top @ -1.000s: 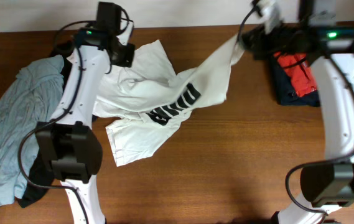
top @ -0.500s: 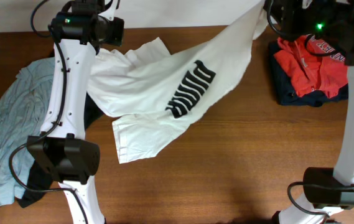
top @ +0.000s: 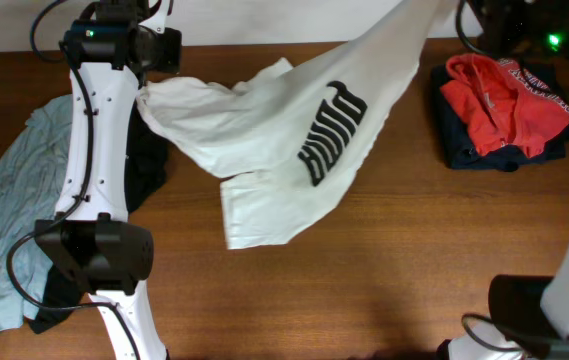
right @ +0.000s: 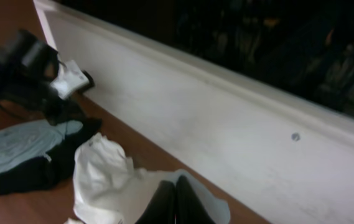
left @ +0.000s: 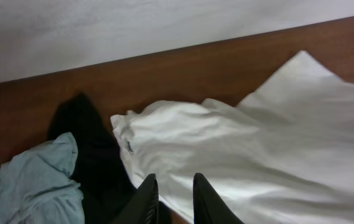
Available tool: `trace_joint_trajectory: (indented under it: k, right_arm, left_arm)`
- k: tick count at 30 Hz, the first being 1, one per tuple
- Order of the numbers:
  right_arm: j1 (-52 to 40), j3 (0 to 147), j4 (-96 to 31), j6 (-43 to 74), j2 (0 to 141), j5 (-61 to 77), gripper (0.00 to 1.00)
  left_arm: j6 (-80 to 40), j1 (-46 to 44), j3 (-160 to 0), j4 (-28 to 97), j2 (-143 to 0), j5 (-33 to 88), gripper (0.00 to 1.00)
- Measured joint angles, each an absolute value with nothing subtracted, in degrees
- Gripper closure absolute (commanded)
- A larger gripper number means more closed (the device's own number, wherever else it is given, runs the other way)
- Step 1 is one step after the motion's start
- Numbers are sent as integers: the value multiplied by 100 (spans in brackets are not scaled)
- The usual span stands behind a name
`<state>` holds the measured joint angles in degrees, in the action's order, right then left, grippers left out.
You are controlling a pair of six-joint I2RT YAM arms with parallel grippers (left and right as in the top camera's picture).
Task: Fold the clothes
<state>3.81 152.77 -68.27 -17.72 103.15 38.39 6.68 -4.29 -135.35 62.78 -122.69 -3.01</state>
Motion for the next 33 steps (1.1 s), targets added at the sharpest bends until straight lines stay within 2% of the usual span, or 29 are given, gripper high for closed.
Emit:
trace_joint_trajectory:
  k: [8,13,23,24,25,26,27,33]
  right_arm:
    - [381,15303,-7655,-1772,10147,3835,96]
    - [381,15023,-7719,-1774,10449,3684,96]
    - [390,14857,-6532,-1673,11712,3234,96]
    - [403,14846,-6340,-1608,11826,3168,81]
    - [423,14838,-6167,-1518,11926,3100,50]
    - [458,14820,-5979,-1411,12018,3035,14]
    - [502,14803,-5826,-1273,12081,2987,1]
    - [989,14886,-5800,-497,12103,2941,2]
  left_arm:
    - [670,-491,-13535,6239,-12269,-32,80]
    - [670,-491,-13535,6237,-12269,19,80]
    - [670,-491,-13535,6239,-12269,62,81]
    - [670,-491,-13535,6239,-12269,64,81]
    - [670,-491,-13535,6254,-12269,67,81]
    - [670,-491,-13535,6276,-12269,67,81]
    - [670,-491,-13535,6296,-12269,67,81]
    - [672,-333,-13535,6504,-12269,67,81]
